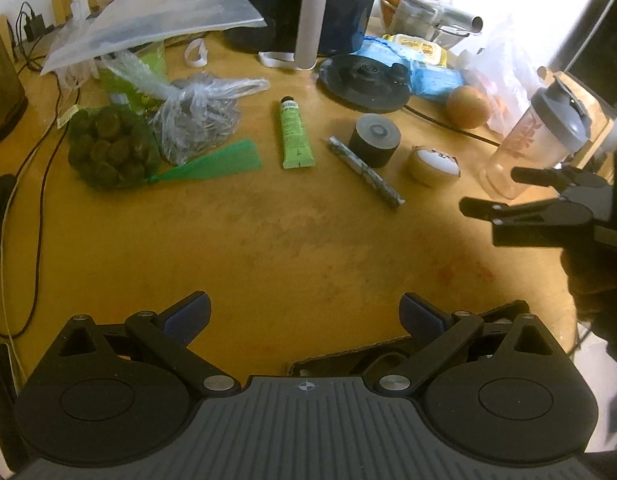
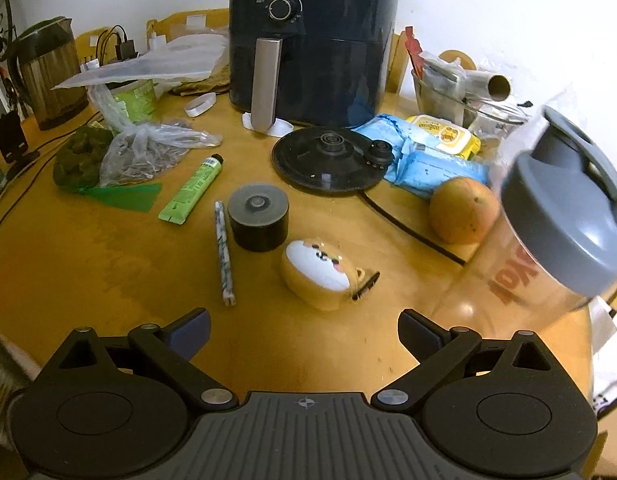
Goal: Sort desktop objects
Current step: 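Move the right tool back over the table toward the shiba earbud case, then grasp the shiba-face earbud case with the right tool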
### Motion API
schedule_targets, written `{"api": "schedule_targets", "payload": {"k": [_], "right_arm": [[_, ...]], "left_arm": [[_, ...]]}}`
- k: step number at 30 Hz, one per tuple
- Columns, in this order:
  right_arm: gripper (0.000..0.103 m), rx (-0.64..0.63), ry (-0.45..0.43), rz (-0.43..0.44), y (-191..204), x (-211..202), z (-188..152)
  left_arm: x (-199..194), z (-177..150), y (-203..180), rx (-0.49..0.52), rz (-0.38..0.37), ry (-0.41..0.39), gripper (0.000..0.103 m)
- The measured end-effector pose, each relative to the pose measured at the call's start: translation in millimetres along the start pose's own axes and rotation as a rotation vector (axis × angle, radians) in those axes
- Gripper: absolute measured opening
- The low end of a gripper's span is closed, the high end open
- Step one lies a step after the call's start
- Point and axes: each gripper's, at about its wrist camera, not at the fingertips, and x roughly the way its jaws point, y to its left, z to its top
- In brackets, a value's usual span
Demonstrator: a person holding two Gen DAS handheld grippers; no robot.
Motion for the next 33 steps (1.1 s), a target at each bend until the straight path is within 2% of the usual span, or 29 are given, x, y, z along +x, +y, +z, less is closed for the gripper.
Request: {"api": "schedule_targets", "payload": {"k": [15,20,26,33], "right_arm": [[0.094,-0.154,-0.014,-0.006,8,58,15],[0.085,-0.188,0.008,-0.014,7,75,18],[0.079,-0.191,0.043,-0.016,-1,97,22],[0.079,-0.152,0.054,0.051,-12,115,30]], "left_arm": [[-3,-9,27,-0.108,0.007,0.012,0.102],[-4,-12,32,-0.128,0.010,0.017,0.102],[-4,-13,41,-0.155,0.016,0.021,0.102],[-4,-11,47,-0.180,0.023,0.019,0.102]]}}
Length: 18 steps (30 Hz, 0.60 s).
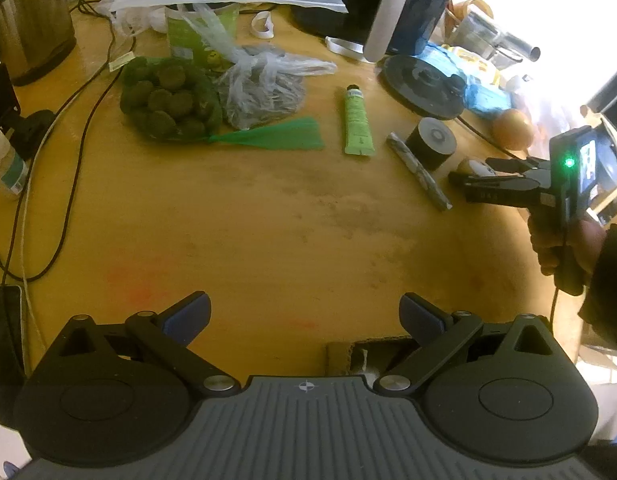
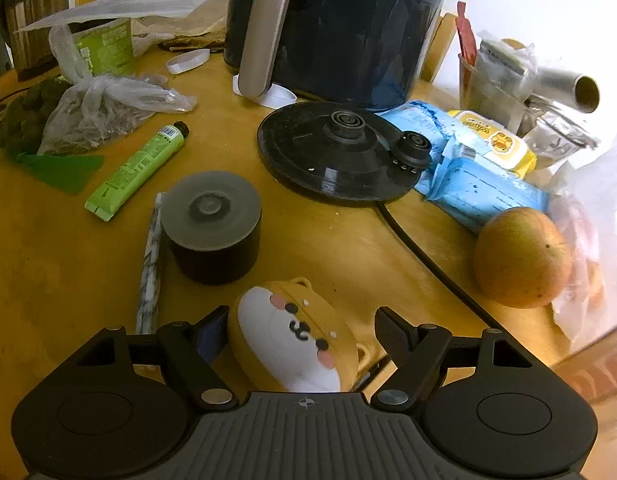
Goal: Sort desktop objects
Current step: 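Grasp the shiba-face earbud case with the right tool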
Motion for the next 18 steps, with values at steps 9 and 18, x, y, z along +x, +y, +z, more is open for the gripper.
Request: {"api": "schedule_targets", "payload": {"k": [9,18], "right_arm": [[0.067,0.060,0.008,0.138,-13,2,0],[0.066,0.087,0.044,0.160,-17,-9,-11]], "left_arm": [[4,3,-1,-0.010,-0.005,0.008,0.102],[9,7,-7,-0.011,-0.022,0.007,0.102]]}}
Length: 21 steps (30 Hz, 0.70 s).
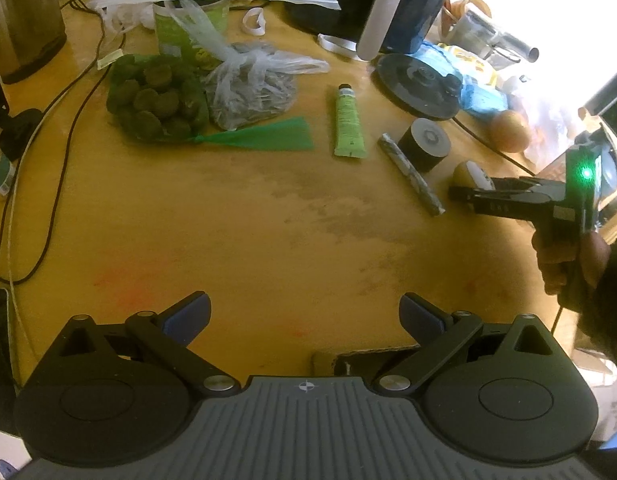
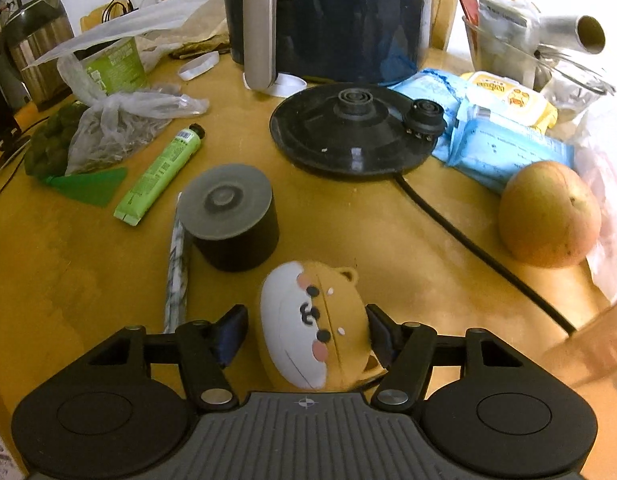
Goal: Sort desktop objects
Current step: 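Grasp the shiba-face earbud case with the right tool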
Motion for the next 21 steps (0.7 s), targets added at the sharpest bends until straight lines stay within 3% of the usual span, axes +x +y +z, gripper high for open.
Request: {"api": "schedule_targets", "payload": {"k": [10,21], "right_arm": [[0.058,-0.005,-0.029,0.016,-7,-1,-2],[0.057,-0.026,-0.045,0.007,2,-14,-9]], "left_arm": [[-1,0,-7,0.021,0.007,-0.011,0.102],[-9,-1,-13,0.057,0.003,-0.040,0.102]]}}
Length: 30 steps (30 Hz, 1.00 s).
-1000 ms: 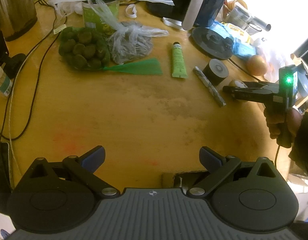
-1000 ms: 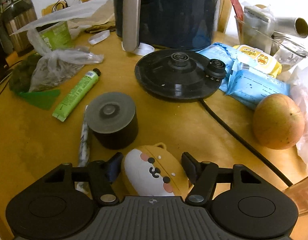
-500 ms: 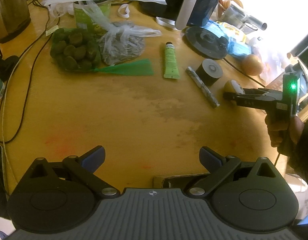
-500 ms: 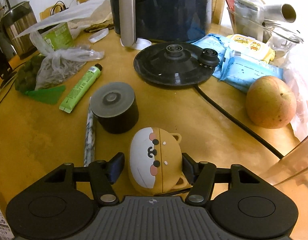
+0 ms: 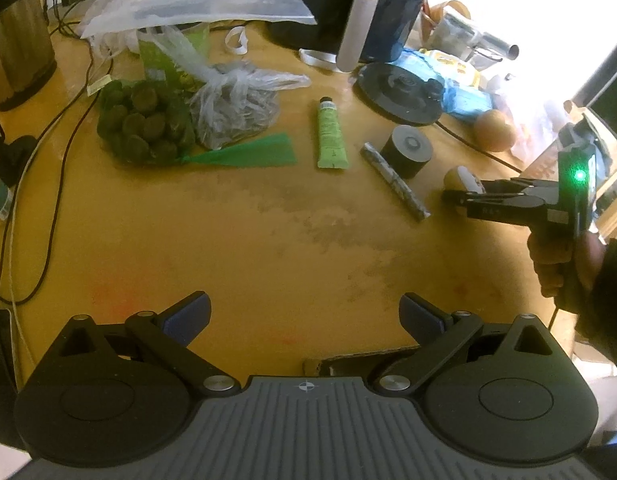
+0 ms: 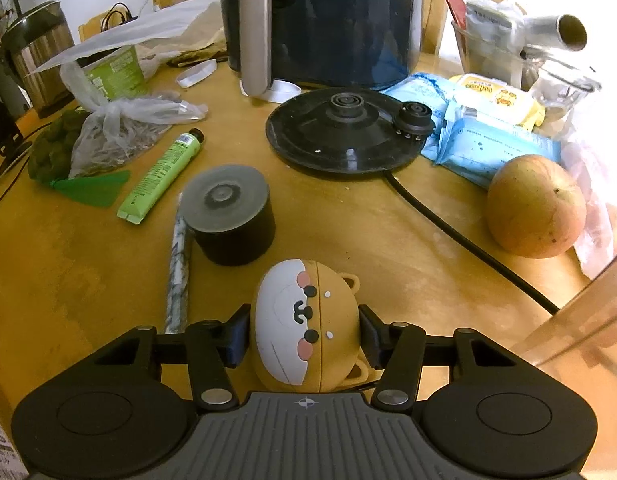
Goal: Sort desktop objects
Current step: 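Grasp the shiba-face earbud case with the right tool, then lift the earbud case with the right tool while the left tool reaches toward the green tube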
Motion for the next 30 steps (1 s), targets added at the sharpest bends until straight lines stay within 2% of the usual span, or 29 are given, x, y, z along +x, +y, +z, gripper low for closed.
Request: {"api": "schedule_targets", "payload": {"k": [9,15,22,25,30], "right_arm": [[0.057,-0.051,-0.060,-0.011,15,-30,-5],[0.057,-0.034,-0.087,-0.010,18,-52,-12],[0.057,-0.004,-0.097,-0.001,21,-72,-24],[0.057,0.020,-0.104,0.002,20,-82,-31],[0.057,0.049,-0.116,0.005,19,-97,-41]], "left_arm": [[-2,0,-8,0.027,-0.001,-0.006,0.102],[-1,5,-16,0.080,0.039,-0.024,0.102],[0,11,-22,0.125,0.032,-0.041,0.102],[0,14,-26,0.151,0.029,-0.073,0.102],[9,22,-33,0.193,0.073,-0.090,0.102]]}}
